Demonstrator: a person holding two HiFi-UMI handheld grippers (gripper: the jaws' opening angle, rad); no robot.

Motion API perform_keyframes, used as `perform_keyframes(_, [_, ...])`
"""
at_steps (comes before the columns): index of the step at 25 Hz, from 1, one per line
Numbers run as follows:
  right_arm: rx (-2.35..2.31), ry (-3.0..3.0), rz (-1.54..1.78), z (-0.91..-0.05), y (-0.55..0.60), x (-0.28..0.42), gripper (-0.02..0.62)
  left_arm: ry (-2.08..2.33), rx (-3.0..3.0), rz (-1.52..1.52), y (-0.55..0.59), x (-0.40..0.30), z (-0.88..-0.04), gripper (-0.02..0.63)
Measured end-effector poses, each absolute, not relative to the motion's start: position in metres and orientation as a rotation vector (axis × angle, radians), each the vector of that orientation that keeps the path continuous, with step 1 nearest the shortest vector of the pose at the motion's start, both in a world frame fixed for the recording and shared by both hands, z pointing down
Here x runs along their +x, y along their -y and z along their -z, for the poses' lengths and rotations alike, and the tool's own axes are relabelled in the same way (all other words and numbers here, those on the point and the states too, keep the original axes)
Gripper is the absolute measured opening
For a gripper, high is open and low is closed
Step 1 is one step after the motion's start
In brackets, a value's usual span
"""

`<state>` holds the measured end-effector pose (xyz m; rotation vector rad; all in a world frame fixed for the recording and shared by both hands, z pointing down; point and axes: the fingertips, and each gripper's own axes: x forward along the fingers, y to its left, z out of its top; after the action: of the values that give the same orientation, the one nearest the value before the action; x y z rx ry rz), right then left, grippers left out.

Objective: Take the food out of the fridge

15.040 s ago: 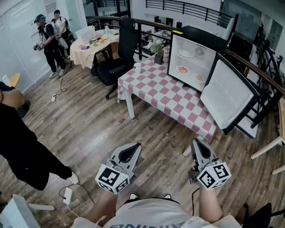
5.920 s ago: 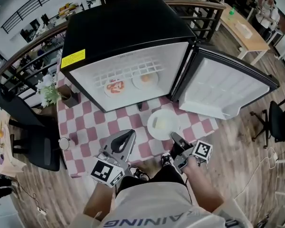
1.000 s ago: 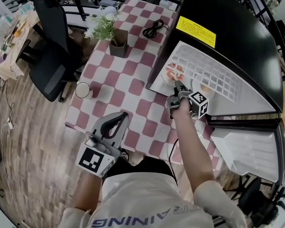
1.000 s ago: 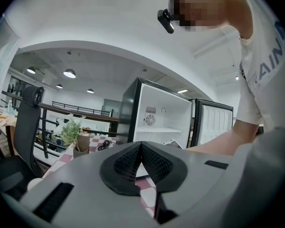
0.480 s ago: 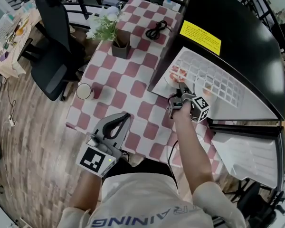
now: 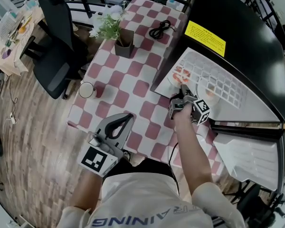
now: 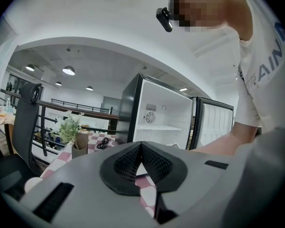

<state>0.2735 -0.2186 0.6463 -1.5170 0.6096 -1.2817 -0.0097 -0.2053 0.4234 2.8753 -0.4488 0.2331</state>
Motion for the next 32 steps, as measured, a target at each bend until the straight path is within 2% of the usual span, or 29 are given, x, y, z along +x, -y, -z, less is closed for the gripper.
perform_keyframes(2, [-1.531, -0.602, 1.286, -0.649, 0.218, 0.273, 0.035, 0.451, 2.874, -0.232, 0.206, -0.01, -0.423, 0.008])
perform_keyframes(18, [-1.492, -0.779, 1.131, -0.62, 0.2, 0.267, 0.025, 0.437, 2.888, -0.226, 0.196, -0.021, -0.415, 0.008])
perform_keyframes(32, [-1.47, -0.881, 1.185, -0.592, 0.083, 0.209, 0.025, 0.263, 2.939, -0.224, 0.156, -0.007, -0.407, 0.008])
